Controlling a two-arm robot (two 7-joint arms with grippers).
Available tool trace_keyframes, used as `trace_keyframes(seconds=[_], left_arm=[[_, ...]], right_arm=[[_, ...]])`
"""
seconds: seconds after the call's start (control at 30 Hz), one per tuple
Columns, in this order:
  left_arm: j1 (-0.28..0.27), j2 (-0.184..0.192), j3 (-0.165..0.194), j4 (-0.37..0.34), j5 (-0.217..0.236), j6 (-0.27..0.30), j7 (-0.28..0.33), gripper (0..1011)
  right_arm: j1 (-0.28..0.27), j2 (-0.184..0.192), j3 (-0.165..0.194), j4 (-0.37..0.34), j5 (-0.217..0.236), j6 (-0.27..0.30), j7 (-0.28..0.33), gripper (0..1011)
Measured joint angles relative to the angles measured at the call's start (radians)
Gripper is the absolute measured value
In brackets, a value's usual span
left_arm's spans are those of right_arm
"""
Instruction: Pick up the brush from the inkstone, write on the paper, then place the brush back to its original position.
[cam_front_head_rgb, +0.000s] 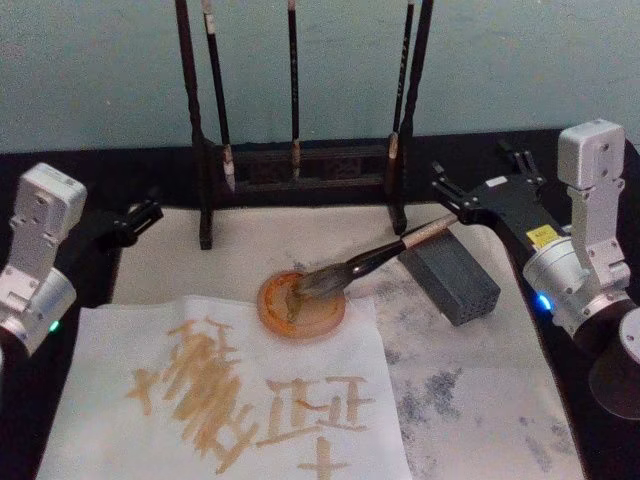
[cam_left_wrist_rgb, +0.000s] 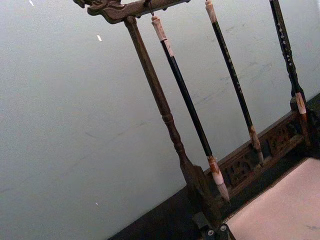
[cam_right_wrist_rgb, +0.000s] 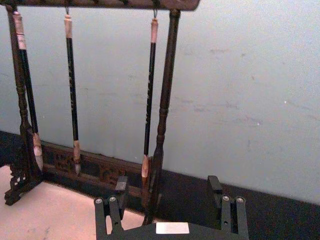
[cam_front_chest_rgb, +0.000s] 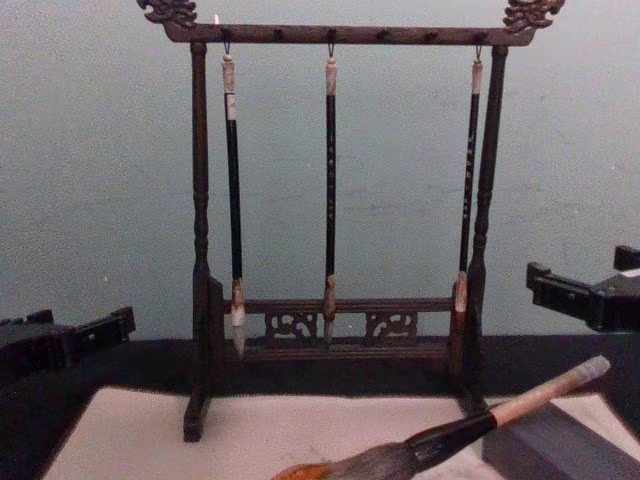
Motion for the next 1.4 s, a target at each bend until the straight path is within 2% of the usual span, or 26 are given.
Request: trace_keyframes(seconds=[1.4], left_arm=[[0.000, 0.000, 0.000, 0.000, 0.000, 0.000, 0.000, 1002]], right_arm=[[0.000, 0.003, 0.001, -0.002, 0.006, 0.004, -0.001, 1006]])
